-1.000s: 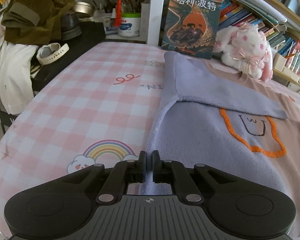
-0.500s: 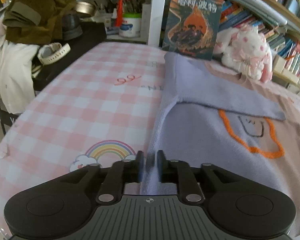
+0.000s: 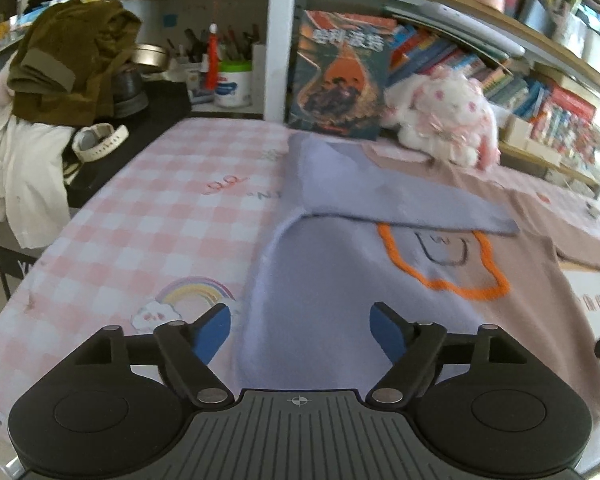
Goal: Fold clothes
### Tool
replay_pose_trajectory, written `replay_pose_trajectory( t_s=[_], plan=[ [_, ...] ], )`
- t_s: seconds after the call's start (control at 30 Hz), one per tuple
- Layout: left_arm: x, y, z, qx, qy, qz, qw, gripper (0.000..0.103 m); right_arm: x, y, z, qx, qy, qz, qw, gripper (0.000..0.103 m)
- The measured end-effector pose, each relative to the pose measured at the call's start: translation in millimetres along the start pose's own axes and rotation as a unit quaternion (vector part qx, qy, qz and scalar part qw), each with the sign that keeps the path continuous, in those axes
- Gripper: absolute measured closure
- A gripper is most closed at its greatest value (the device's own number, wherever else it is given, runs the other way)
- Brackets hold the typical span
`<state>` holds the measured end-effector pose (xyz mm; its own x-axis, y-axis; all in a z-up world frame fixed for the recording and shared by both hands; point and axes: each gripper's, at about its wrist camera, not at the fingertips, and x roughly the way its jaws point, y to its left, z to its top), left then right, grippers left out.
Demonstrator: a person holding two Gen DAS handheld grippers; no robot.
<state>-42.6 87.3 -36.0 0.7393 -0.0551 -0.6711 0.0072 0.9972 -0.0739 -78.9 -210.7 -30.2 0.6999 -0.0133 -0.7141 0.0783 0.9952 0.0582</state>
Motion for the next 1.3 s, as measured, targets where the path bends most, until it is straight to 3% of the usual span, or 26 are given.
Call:
replay_pose_trajectory(
  t_s=[0.4,0.8,1.3],
  plan=[
    [-11.4,-2.0,-16.0,0.028,0.007,-0.029,0.9992,0.017,-27.4,15.7,-27.9,0.006,-0.003,-0.035,0.999,0.019],
    [-20.8,-20.6,-21.5,0.075,0.001,-0.087,0.9933,0.013,-45.2,15.1,-46.2,0.029,0.008,-0.074,0.997,0.016],
    [-11.8,-47.1,-22.4,0.099,0.017,-0.109,0.989,0.013,-50.5,-0.6,-52.1,0.045,0.017,-0.097,0.994,0.016]
  ],
)
